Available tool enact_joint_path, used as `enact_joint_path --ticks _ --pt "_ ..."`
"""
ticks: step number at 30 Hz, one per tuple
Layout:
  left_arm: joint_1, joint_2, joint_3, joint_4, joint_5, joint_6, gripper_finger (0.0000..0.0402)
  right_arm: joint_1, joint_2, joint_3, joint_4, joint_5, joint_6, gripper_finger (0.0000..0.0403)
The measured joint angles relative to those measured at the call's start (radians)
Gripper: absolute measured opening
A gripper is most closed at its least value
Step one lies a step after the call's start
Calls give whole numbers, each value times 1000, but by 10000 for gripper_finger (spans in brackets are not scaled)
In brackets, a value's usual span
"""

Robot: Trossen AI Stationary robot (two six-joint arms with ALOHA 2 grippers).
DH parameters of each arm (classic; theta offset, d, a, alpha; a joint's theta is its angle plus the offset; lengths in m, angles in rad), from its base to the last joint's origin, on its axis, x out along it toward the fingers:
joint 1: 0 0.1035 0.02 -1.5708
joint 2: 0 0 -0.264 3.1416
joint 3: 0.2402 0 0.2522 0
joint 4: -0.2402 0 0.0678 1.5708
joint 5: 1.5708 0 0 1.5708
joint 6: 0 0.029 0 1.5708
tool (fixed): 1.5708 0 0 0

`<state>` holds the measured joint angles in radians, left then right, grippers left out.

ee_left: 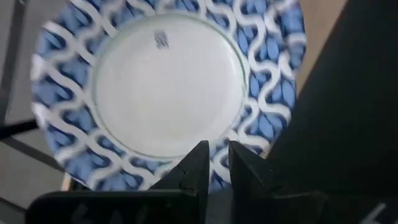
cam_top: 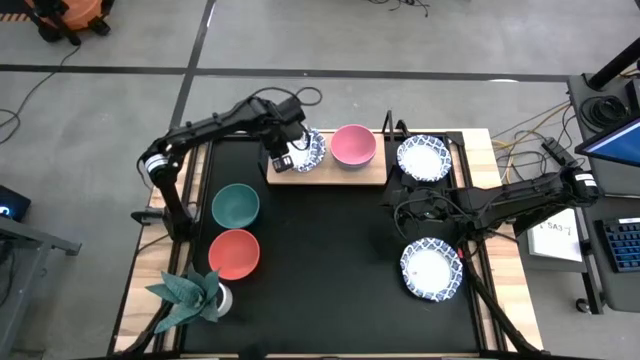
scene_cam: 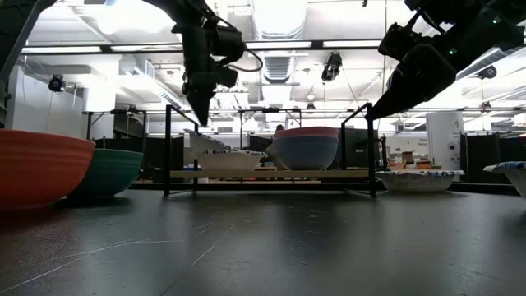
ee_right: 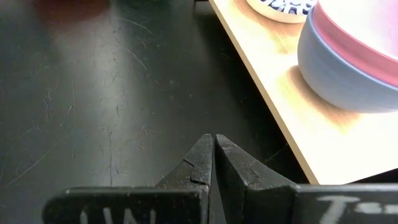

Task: Place and stack bowls onto a shelf
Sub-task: Stack the white bowl on the top of the other white bowl on the shelf

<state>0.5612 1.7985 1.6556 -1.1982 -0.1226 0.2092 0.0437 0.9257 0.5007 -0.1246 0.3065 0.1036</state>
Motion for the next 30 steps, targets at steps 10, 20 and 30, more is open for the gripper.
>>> enact_joint_path --ticks 10,20,30 --pt "-2 0 -64 71 -2 -15 40 0 0 0 3 0 0 9" --pt "-5 0 -89 107 -2 -27 40 0 0 0 3 0 1 9" --pt "-20 0 -8 -91 -26 62 40 0 0 0 11 0 -2 9"
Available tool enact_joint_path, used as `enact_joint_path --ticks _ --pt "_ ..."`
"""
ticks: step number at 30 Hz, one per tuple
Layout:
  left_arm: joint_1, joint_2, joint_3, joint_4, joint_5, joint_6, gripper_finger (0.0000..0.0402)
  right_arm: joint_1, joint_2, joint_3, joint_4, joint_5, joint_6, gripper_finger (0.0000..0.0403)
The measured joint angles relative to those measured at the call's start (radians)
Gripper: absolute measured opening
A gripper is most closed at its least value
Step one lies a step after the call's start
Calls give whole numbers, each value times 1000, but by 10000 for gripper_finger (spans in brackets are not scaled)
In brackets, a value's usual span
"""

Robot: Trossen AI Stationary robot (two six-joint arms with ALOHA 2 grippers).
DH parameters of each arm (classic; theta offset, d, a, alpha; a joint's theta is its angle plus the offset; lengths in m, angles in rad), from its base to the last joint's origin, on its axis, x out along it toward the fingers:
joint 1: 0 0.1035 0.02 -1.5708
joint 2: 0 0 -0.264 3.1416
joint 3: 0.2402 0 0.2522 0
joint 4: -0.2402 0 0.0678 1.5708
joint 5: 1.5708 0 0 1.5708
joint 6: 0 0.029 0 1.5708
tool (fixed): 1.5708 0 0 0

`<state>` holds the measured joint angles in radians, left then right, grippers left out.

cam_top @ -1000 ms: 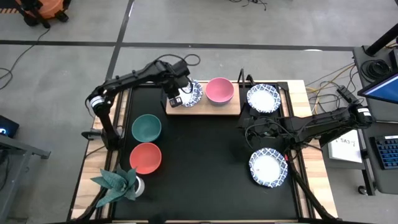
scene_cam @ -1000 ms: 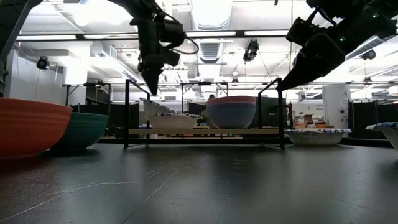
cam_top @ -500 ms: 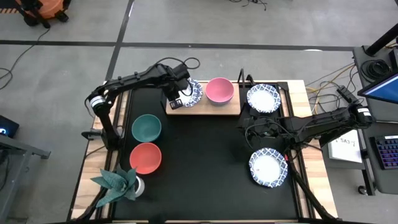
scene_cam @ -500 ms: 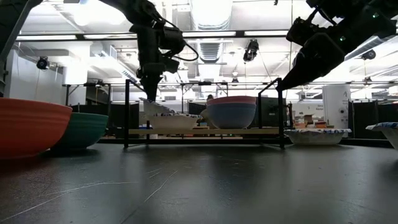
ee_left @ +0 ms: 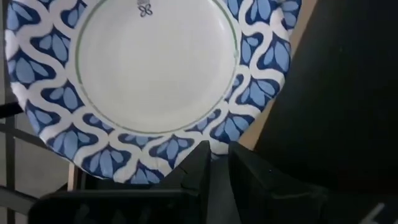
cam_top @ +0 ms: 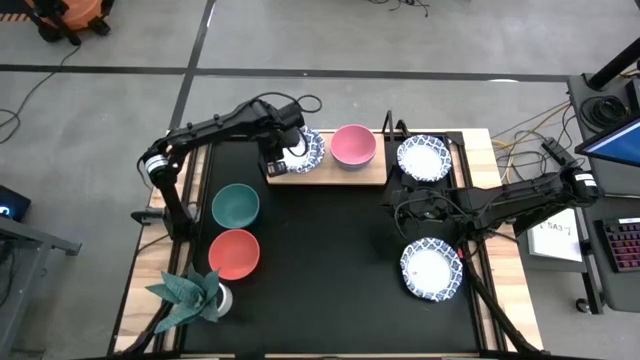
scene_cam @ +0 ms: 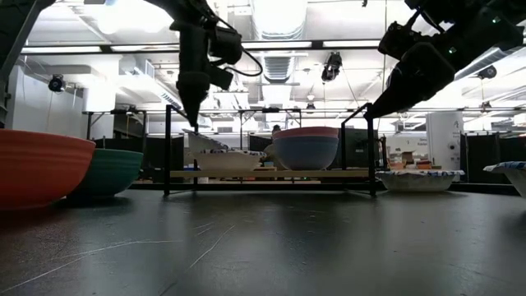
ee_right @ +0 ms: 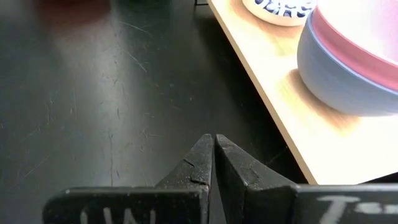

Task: Place and stack bowls onto a shelf
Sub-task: Stack the white bowl on the top of the other white bowl on the shelf, then stack the green bowl on the top of the pink bowl on the shelf

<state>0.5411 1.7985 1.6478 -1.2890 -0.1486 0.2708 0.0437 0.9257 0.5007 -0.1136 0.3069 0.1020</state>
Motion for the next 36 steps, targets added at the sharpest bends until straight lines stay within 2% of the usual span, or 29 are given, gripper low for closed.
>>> enact_joint_path --ticks 5,16,22,29,36 --pt "0 25 -1 21 0 9 40 0 0 0 0 0 1 9" --pt "-16 160 6 59 0 17 40 0 0 0 -1 0 1 9" --pt "-21 167 61 66 1 43 40 0 0 0 -1 0 2 9" --pt "-26 166 188 27 7 20 40 0 0 0 -1 0 10 9" --pt "-76 164 297 17 197 -96 40 0 0 0 -39 8 116 9"
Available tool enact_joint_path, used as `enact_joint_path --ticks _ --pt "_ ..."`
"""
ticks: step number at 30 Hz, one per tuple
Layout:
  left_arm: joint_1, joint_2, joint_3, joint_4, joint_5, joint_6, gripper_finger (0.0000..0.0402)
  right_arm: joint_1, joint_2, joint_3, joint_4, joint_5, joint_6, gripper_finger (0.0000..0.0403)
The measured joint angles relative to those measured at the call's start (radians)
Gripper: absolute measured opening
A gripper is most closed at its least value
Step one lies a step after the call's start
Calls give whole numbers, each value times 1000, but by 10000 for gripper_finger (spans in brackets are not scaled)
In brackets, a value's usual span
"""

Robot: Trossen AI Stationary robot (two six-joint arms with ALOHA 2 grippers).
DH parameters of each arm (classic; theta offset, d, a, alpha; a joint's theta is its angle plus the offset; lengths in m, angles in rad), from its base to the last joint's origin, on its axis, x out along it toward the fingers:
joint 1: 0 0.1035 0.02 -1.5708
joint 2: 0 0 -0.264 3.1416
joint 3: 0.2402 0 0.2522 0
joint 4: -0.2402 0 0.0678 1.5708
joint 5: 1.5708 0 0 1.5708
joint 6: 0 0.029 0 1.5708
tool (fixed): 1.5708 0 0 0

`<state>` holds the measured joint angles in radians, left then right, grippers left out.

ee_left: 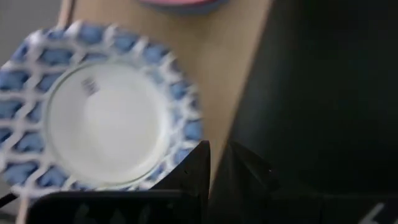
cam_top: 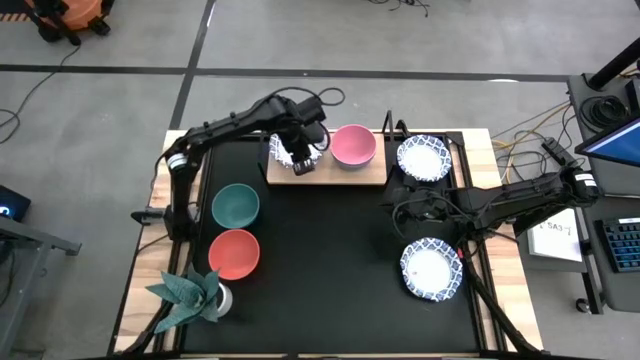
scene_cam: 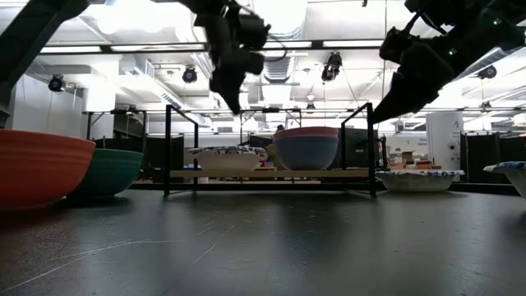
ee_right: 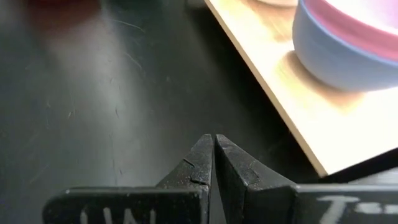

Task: Place and stack bowls onto a shelf
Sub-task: Stack the green bowl on the top of the pink bowl on the shelf

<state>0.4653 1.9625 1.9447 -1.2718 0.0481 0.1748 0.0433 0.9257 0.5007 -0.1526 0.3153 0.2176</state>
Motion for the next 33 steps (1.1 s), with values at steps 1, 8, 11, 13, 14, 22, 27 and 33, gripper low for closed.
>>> enact_joint_path --ticks 1,8,11,13,14,22,27,33 --pt "-16 0 10 1 5 -4 40 0 0 0 -5 0 13 9" --pt "-150 -47 -14 14 7 -28 40 0 0 0 -8 -1 117 9" --pt "-208 -105 -91 30 10 -49 40 0 0 0 -8 -2 131 9" --pt "-244 -158 -162 34 13 -102 40 0 0 0 -8 -5 131 9" --pt "-263 -188 -202 40 12 -145 40 0 0 0 -7 -5 131 9" --pt "-435 -413 -524 46 -56 -609 40 0 0 0 6 -1 115 9" --pt "-492 -517 -690 49 -109 -848 55 0 0 0 10 0 100 9" --pt "-493 -587 -841 46 -209 -1025 111 0 0 0 11 -1 101 9"
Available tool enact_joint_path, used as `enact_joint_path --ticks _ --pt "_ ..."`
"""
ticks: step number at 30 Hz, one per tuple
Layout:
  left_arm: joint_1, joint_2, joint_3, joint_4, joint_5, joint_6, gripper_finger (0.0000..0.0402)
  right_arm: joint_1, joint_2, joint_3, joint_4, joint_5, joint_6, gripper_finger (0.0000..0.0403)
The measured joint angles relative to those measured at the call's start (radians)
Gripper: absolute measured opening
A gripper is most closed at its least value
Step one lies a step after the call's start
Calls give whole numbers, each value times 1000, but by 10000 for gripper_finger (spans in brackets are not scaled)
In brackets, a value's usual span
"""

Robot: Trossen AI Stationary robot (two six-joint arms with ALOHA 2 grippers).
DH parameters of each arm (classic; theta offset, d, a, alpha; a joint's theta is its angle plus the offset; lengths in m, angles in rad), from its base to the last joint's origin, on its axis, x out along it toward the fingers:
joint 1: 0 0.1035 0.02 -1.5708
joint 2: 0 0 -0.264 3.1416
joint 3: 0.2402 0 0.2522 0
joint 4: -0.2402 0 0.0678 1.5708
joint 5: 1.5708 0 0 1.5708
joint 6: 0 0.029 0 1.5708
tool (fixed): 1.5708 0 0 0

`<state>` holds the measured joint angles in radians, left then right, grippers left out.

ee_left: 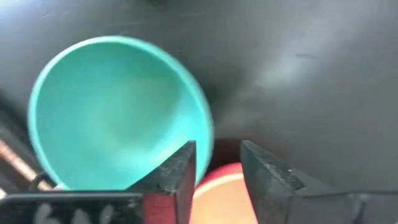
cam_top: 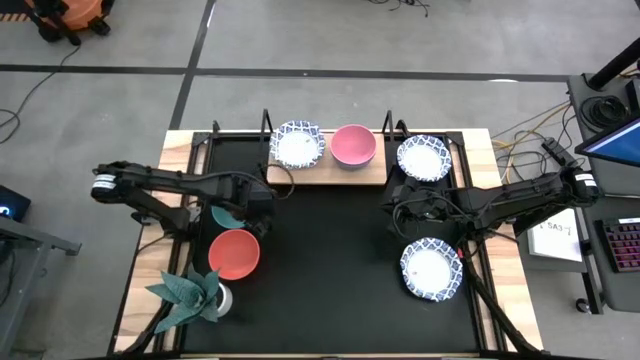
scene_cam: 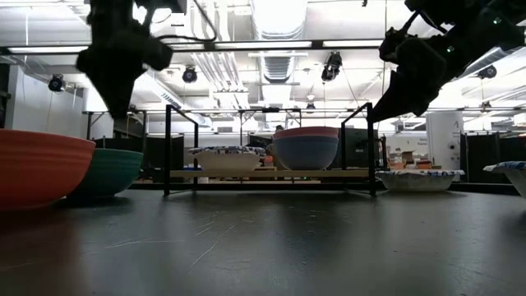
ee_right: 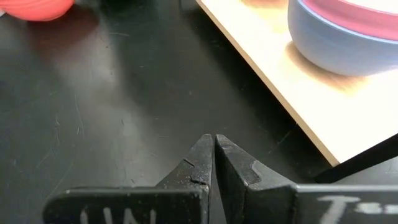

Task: Place and stack bowls onto a shelf
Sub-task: Stack the green bowl on the top of the pink bowl on the shelf

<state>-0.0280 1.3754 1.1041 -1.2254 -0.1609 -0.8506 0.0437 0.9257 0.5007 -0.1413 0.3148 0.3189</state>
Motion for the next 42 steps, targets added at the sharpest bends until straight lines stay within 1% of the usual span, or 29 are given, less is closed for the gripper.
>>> enact_joint_path --ticks 2,6,9,11,16,20,23,26,30,32,34,36,38,42 --pt "-1 -7 -41 19 -17 -37 129 0 0 0 0 0 7 9" --pt "-1 3 -98 88 -17 -33 153 0 0 0 0 0 20 9" --pt "-1 19 -120 107 -31 -25 156 0 0 0 1 0 22 9" --pt "-1 33 -124 111 -58 -24 157 0 0 0 1 0 23 9" --pt "-1 78 -128 161 -85 0 149 0 0 0 1 0 36 9" --pt "-1 130 -130 176 -144 -13 133 0 0 0 -1 0 39 9" --pt "-1 164 -130 176 -174 -25 109 0 0 0 -2 0 39 9" --pt "-2 186 -128 177 -194 -24 73 0 0 0 -2 -2 38 9" --pt "-2 189 -123 178 -202 -24 14 0 0 0 -2 -4 37 9" --pt "-3 184 -119 179 -204 -22 6 0 0 0 -2 -4 32 9" --pt "-6 177 -109 173 -206 -12 8 0 0 0 -3 -4 30 9" --pt "-15 177 -90 171 -194 12 5 0 0 0 -3 -5 29 9" --pt "-27 177 -62 158 -160 53 2 0 0 0 -3 -8 28 9" --pt "-79 177 20 157 -46 253 2 0 0 0 -7 -10 25 9"
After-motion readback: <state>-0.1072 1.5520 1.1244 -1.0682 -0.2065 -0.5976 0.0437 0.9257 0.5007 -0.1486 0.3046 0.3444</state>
